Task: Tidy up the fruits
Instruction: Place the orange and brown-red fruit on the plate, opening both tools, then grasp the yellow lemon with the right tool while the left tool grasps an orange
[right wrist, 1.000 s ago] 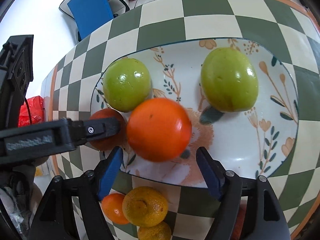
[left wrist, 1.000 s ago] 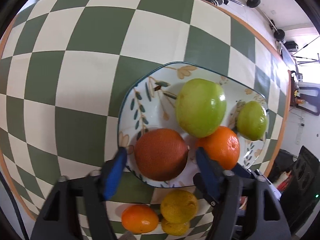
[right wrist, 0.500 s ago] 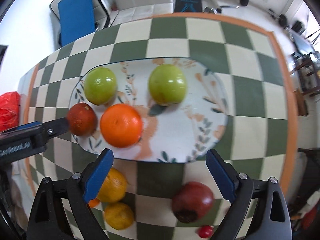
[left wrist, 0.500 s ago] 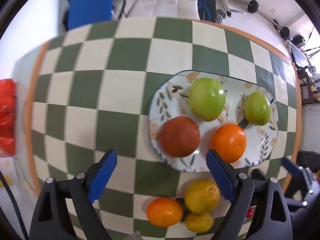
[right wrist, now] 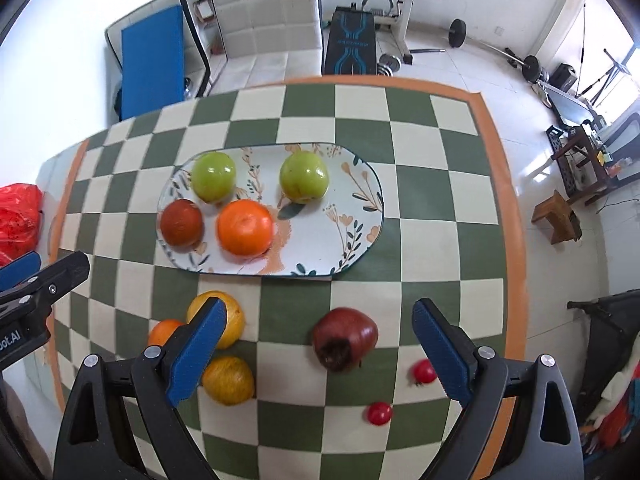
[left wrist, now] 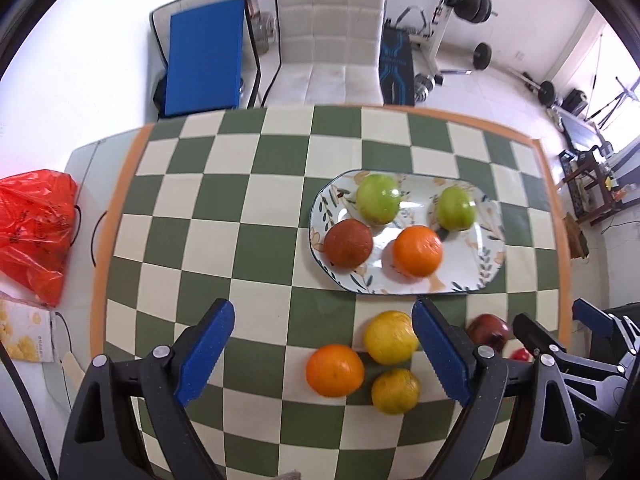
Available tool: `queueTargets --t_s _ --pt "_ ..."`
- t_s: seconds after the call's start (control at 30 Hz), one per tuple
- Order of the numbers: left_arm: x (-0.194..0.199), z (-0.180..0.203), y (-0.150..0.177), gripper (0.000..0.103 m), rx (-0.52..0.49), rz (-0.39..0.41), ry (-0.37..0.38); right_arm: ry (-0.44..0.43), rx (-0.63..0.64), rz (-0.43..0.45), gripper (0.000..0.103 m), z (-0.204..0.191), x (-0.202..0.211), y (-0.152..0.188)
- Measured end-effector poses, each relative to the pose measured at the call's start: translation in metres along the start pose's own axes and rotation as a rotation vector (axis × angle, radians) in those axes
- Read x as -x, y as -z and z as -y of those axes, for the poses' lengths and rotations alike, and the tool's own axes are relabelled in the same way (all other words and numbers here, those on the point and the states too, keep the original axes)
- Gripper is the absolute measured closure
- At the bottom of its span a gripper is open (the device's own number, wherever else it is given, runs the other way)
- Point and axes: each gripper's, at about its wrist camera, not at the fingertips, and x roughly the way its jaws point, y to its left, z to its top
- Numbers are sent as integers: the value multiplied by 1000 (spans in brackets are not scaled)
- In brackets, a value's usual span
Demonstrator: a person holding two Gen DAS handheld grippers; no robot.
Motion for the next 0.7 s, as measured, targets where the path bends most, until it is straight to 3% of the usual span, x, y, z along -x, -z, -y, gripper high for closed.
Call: queueTargets --t_s 0.43,0.7 --pt "85 6 33 12 -41 136 12 -11 -19 162 7 2 108 43" --pt "115 11 46 12 -56 188 17 -27 -47 209 7 9 145 60"
